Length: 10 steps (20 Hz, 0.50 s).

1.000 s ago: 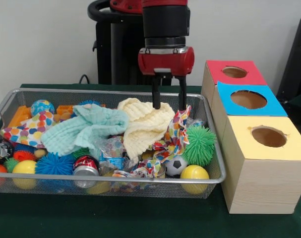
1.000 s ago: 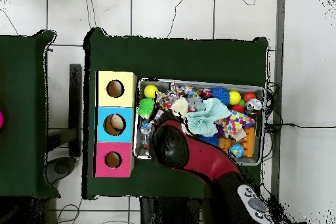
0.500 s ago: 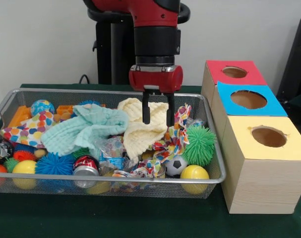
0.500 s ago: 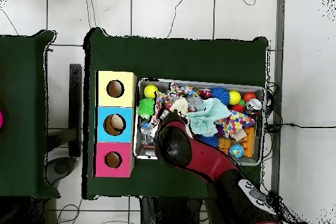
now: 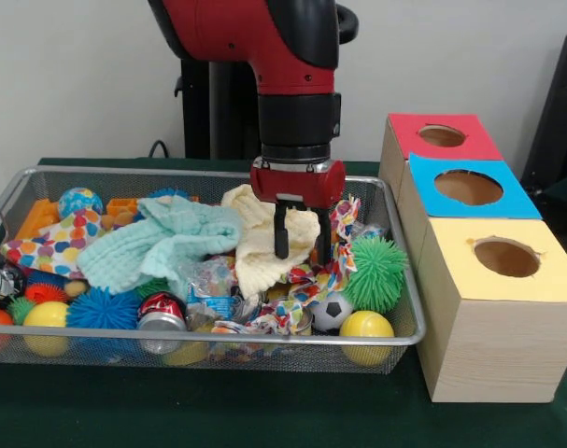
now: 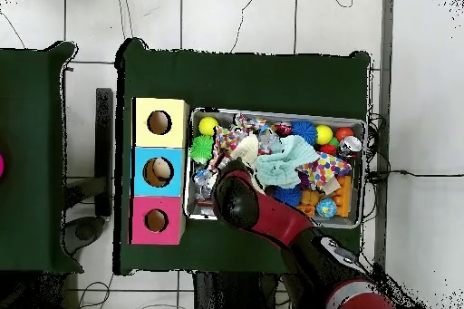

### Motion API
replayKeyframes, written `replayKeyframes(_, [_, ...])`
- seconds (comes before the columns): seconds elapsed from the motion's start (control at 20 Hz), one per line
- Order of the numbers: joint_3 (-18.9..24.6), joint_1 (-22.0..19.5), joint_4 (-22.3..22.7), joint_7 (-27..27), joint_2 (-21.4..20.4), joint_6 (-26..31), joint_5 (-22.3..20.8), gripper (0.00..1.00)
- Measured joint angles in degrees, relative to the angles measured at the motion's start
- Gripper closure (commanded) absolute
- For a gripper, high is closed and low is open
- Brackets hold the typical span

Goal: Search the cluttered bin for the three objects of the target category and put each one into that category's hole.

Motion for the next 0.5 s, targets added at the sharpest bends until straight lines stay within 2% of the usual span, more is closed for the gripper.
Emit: replayKeyframes(0.5, [0.1,-0.4,0.0,0.0,3.0,-5.3,-1.3,0.0])
